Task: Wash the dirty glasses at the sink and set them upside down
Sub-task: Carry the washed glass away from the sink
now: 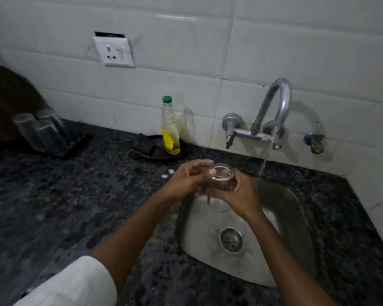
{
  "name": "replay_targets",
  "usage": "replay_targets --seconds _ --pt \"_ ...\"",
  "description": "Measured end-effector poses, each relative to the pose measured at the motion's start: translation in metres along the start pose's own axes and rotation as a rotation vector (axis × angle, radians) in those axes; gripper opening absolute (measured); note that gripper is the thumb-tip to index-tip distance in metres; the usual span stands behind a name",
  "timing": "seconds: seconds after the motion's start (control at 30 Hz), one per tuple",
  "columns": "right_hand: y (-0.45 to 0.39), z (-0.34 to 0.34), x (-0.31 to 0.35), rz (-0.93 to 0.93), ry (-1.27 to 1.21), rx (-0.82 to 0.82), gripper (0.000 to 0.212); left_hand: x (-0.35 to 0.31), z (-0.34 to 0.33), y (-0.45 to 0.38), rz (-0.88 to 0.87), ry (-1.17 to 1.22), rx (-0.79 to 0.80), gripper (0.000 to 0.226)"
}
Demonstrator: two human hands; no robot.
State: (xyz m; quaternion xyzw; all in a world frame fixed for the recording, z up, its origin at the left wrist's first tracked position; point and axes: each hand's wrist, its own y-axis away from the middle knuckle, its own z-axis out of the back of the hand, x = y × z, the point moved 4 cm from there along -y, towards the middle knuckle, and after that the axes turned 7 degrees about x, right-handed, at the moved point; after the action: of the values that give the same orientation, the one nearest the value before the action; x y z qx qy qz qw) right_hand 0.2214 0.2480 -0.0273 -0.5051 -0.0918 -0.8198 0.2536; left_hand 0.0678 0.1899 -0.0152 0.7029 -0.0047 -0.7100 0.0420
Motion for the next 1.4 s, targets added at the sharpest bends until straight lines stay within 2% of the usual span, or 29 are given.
replay_targets --seconds 0.1,0.23,0.43,0.6,0.73,1.0,1.13,1.4 --pt "-0.014 -0.021 0.014 0.007 -0.018 0.032 0.066 -0.006 0.05 0.018 0.041 -0.059 -0.12 0.027" --pt "-0.045 -0.075 0.062 0.09 0.026 0.089 0.05 -0.009 0.128 0.049 0.071 -0.111 -0.251 0.024" --pt "-0.129 -0.217 0.14 0.16 -0.012 0.233 0.039 0.0 0.285 0.105 0.109 -0.127 -0.491 0.021" --pt "-0.233 -0.344 0.186 0.152 0.0 0.174 0.06 0.02 0.405 0.118 0.135 -0.1 -0.551 0.014" --pt "-0.304 -0.43 0.199 0.148 0.03 0.141 0.065 0.044 0.473 0.114 0.139 -0.063 -0.566 0.013" --pt "-0.37 -0.519 0.179 0.099 0.035 0.17 0.06 0.072 0.529 0.107 0.147 0.007 -0.554 0.014" --pt "-0.377 -0.53 0.173 0.105 0.102 0.197 0.054 0.077 0.541 0.105 0.153 0.023 -0.543 0.016" --pt "-0.379 -0.523 0.172 0.101 -0.026 0.197 0.06 0.079 0.548 0.102 0.166 0.019 -0.52 0.017"
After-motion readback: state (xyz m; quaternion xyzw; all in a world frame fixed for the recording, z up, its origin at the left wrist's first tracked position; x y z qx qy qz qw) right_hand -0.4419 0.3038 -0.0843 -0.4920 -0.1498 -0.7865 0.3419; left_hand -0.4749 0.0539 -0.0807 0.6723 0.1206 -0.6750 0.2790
